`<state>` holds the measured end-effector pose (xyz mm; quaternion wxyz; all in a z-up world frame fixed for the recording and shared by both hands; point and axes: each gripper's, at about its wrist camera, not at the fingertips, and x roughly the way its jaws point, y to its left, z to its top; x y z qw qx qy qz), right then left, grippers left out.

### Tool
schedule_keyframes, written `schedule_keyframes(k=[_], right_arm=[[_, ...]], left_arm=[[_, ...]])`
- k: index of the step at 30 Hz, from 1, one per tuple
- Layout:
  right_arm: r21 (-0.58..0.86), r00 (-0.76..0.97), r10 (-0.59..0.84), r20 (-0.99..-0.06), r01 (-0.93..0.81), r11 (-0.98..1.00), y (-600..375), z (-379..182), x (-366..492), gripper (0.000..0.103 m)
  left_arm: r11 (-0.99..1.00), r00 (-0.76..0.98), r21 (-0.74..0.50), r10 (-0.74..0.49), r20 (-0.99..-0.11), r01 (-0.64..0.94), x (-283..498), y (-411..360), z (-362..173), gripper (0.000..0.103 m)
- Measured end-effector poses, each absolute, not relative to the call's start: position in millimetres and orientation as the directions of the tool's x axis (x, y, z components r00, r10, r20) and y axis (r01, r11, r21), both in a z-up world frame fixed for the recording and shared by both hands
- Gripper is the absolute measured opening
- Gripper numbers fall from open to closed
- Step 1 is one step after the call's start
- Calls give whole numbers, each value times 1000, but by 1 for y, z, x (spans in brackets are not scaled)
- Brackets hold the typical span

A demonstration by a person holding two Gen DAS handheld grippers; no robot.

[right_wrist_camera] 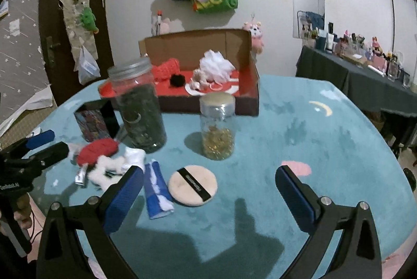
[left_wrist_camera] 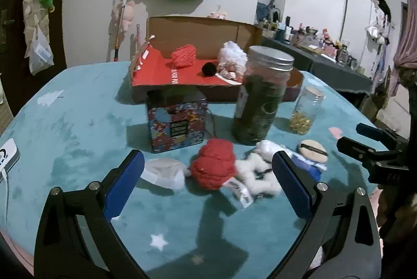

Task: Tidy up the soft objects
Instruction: 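Withdraw both tools from the box toward the remaining table items, then grasp the white cloth with the left tool while the right tool grasps the beige powder puff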

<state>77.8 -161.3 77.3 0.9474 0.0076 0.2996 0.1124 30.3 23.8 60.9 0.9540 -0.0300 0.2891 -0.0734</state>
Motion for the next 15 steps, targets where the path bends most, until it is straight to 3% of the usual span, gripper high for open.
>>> schedule_keyframes(k=[15], right_arm=[[33, 659, 231, -716, -299, 954, -165, 41, 113, 103]], left_arm=[[991, 745, -21, -111, -658, 129, 52, 64, 46, 100]])
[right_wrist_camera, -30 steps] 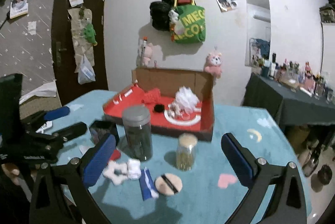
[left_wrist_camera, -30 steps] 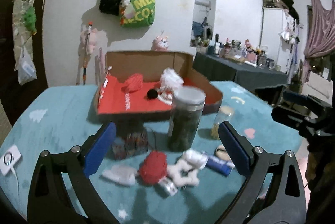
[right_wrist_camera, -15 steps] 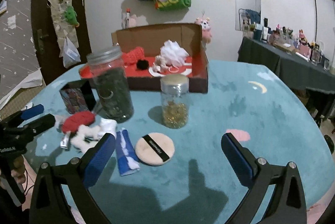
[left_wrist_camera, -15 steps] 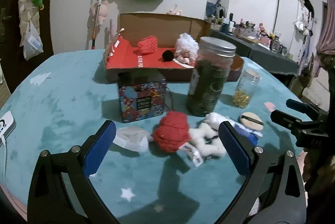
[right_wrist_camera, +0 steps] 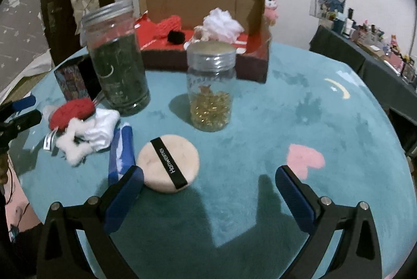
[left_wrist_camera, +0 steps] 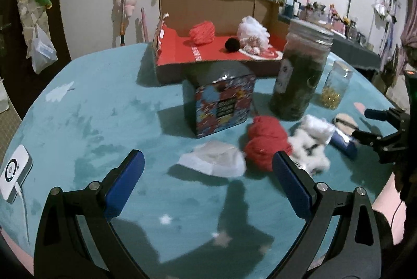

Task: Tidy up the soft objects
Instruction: 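Grasp the white cloth with the left tool while the right tool grasps the beige powder puff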

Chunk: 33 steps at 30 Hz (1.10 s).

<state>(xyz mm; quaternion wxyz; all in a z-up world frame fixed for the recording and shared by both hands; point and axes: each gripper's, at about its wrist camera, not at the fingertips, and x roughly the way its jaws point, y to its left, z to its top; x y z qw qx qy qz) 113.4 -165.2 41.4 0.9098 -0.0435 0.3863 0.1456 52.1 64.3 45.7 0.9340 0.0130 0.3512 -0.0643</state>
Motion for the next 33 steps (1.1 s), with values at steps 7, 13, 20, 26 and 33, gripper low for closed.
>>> schedule_keyframes(k=[7, 13, 20, 26, 33], right_arm=[[54, 621, 271, -736, -345, 937, -152, 35, 122, 103], [68, 625, 284, -728, -346, 936, -148, 38, 125, 99], [76, 627, 307, -716, -366, 927, -146, 38, 126, 72], [72, 635, 339, -694, -407, 910, -140, 41, 117, 43], [120, 641, 372, -672, -400, 908, -146, 50, 116, 23]], left_arm=[[990, 692, -24, -113, -713, 137, 67, 74, 30, 100], [986, 678, -49, -147, -720, 162, 79, 74, 26, 100], [967, 652, -33, -196, -733, 254, 83, 58, 21, 56], [962, 674, -15, -202, -710, 272, 75, 57, 23, 27], [967, 676, -48, -210, -706, 250, 74, 64, 27, 24]])
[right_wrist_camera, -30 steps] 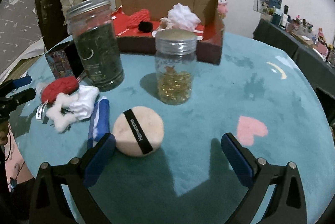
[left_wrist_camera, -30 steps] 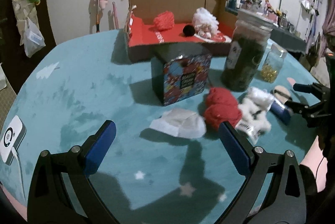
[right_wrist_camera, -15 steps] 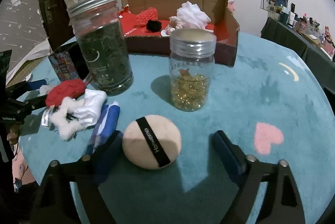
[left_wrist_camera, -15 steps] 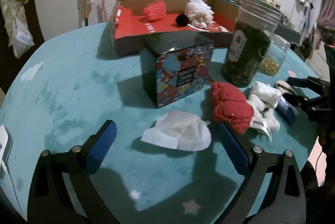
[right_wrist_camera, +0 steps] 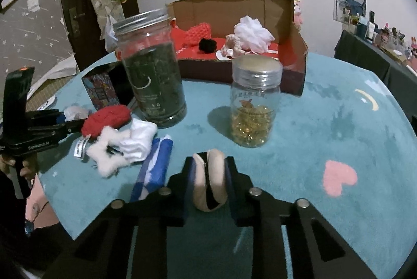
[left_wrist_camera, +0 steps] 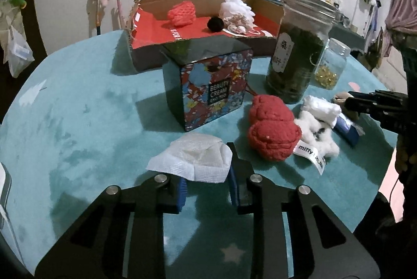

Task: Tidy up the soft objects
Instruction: 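Grasp the white cloth with the left tool while the right tool grasps the beige powder puff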

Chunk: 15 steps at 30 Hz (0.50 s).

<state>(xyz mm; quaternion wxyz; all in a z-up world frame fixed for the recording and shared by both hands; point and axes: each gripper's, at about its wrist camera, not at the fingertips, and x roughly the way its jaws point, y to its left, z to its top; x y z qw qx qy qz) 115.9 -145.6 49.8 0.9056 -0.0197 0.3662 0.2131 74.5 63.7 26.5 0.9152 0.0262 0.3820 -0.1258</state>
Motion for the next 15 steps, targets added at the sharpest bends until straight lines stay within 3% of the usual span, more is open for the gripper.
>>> schedule_keyframes(k=[15], right_arm=[[150, 638, 394, -661, -402, 903, -150, 54, 112, 17]], left_arm=[[972, 674, -54, -198, -712, 229, 76, 74, 31, 23]])
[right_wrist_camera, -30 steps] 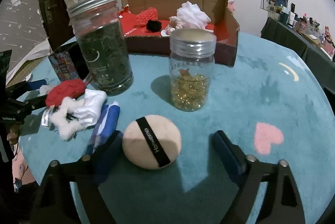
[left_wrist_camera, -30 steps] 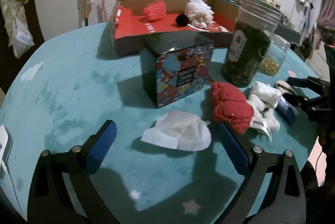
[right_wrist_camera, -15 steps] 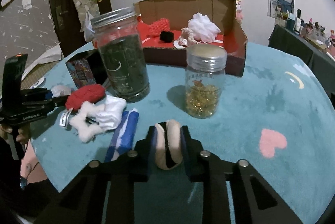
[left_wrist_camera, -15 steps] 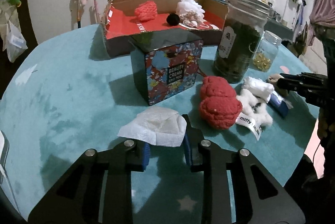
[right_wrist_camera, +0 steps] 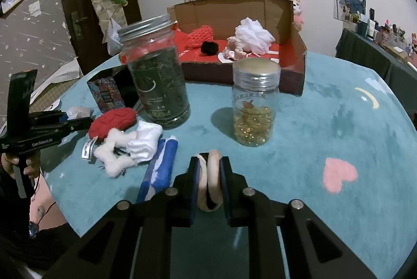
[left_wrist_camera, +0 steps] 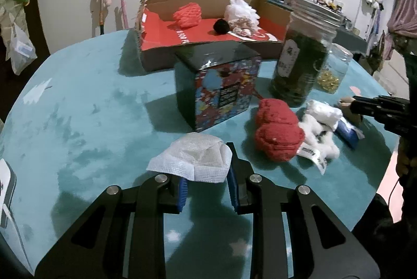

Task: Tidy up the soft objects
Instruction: 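Grasp the white cloth with the left tool while the right tool grasps the beige powder puff, then carry the cloth and powder puff into the box with both tools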

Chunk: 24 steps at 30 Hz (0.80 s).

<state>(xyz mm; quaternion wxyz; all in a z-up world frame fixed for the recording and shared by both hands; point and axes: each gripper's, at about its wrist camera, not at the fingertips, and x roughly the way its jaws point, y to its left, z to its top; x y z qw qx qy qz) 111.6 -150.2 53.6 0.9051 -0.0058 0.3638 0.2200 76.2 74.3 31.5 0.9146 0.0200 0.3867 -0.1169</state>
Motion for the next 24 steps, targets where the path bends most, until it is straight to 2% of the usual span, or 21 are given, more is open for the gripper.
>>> schedule_keyframes(k=[16, 24], right_arm=[[112, 649, 315, -693, -334, 936, -182, 66, 131, 17], [58, 653, 256, -713, -309, 949, -200, 76, 158, 17]], left_arm=[[975, 625, 16, -130, -769, 221, 116, 98, 40, 23], [960, 611, 64, -120, -783, 271, 141, 104, 49, 23]])
